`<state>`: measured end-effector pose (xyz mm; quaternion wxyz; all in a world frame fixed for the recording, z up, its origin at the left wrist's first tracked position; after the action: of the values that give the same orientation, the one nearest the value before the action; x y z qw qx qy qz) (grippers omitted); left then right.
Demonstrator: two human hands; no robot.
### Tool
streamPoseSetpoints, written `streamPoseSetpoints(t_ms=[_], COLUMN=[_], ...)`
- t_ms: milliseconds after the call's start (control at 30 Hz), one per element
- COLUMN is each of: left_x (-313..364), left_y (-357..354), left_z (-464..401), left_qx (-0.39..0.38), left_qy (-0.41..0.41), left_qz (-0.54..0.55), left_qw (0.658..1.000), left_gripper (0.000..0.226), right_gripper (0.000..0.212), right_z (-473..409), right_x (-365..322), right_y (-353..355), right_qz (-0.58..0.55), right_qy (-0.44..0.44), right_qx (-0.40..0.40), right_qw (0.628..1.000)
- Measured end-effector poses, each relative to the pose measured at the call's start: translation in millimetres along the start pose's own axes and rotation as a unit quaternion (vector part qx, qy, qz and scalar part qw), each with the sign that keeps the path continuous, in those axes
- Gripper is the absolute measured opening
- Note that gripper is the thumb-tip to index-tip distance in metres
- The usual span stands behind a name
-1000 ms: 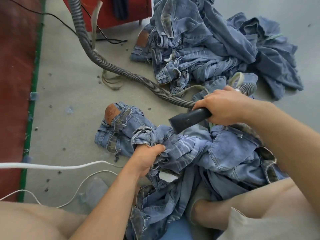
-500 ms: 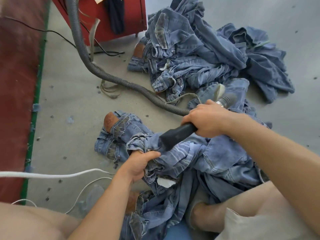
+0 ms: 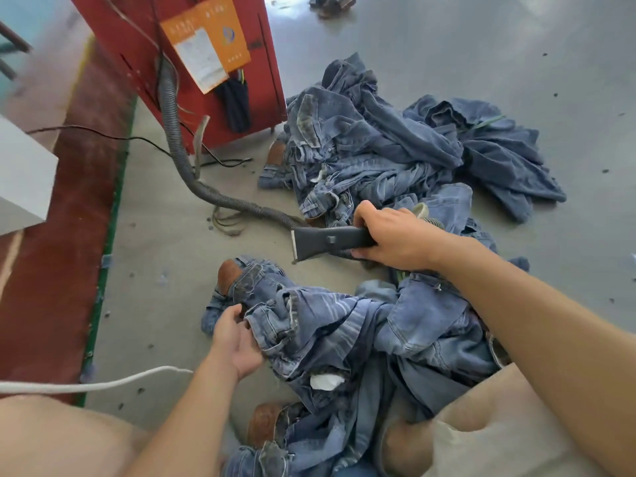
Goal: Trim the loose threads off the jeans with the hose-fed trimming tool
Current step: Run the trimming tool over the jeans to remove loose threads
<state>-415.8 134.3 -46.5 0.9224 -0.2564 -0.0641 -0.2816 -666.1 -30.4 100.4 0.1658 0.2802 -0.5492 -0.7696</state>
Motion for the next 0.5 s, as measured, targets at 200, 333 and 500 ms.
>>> streamPoseSetpoints(t_ms=[200, 333, 500], left_x=[-6, -29, 12], left_y=[-73, -102, 21], left_z=[35, 54, 13], left_qx=[-0.207, -0.268, 0.231], left_qy=[-0.072, -0.175, -0.275], left_qz=[0.039, -0.465, -0.413], left_qw=[0.975, 0.825, 0.837], left_gripper=[0.059, 0.057, 0.024], right_gripper=[0.037, 0.032, 0.033], right_z=[25, 32, 25], right_x=[0, 2, 1], right_y=[31, 37, 25], right_qz=[-0.073, -0.097, -0.048], right_qy=[0.017, -0.002, -0.015], right_qx=[0.168, 0.227, 0.172], right_qw=[0.983, 0.969, 0.984])
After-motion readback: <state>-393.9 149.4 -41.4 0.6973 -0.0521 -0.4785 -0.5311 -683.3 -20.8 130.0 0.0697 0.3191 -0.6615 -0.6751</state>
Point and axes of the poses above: each hand's wrist, its own z-axis away from the middle knuckle, its own y-axis out of the back of the hand, x = y × z, the point moved 5 cm from there along -z, towards the middle knuckle, and after that the axes turned 7 degrees about z, right-handed, at the moved point
